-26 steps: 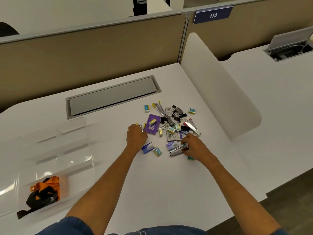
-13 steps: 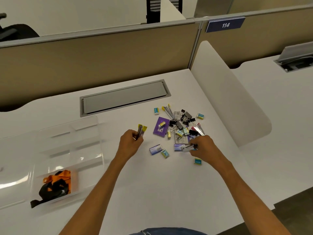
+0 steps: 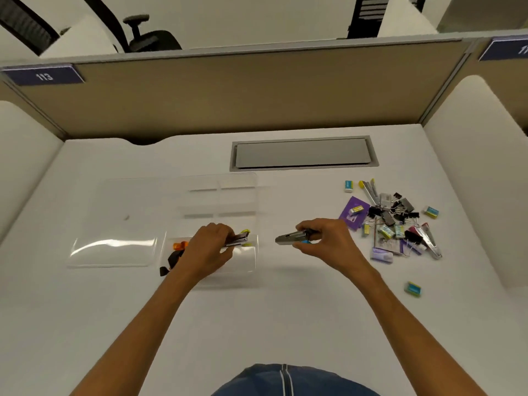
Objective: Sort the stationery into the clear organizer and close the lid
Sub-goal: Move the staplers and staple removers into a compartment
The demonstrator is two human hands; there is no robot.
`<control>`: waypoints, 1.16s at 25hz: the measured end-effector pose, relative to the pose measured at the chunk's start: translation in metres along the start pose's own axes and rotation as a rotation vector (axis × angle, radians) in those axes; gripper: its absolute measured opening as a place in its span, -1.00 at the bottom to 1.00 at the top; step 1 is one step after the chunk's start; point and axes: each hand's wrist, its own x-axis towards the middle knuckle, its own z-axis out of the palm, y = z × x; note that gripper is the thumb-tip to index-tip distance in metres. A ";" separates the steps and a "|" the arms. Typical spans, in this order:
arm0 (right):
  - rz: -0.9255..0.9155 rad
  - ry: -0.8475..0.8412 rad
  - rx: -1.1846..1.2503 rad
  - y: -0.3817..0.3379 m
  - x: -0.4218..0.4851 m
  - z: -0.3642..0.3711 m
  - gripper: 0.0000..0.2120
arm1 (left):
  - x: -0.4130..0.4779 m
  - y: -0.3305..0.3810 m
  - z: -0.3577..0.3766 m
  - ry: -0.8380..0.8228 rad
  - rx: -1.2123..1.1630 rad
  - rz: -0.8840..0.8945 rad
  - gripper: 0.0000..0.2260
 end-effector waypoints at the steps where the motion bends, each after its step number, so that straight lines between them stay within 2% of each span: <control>1: -0.011 -0.014 0.003 -0.004 0.002 0.011 -0.60 | 0.001 -0.002 0.005 -0.025 0.054 0.024 -0.79; 7: -0.036 -0.022 0.010 -0.013 0.006 0.052 -0.61 | 0.018 0.005 0.035 -0.191 0.349 0.098 -0.82; 14: 0.002 -0.047 -0.020 -0.007 0.005 0.078 -0.59 | 0.021 -0.003 0.054 -0.184 0.261 0.033 -0.90; 17: -0.014 -0.064 -0.038 -0.010 0.010 0.098 -0.63 | 0.017 -0.009 0.046 -0.099 0.106 -0.006 -0.93; 22: -0.009 -0.137 -0.064 -0.024 0.028 0.136 -0.62 | -0.002 -0.039 0.018 0.272 -0.228 -0.167 -0.90; 25: 0.032 -0.171 -0.067 -0.028 0.035 0.156 -0.63 | -0.009 -0.049 0.011 0.314 -0.303 -0.238 -0.90; 29: 0.093 -0.235 -0.122 -0.023 0.042 0.165 -0.61 | -0.014 -0.053 0.014 0.319 -0.347 -0.233 -0.90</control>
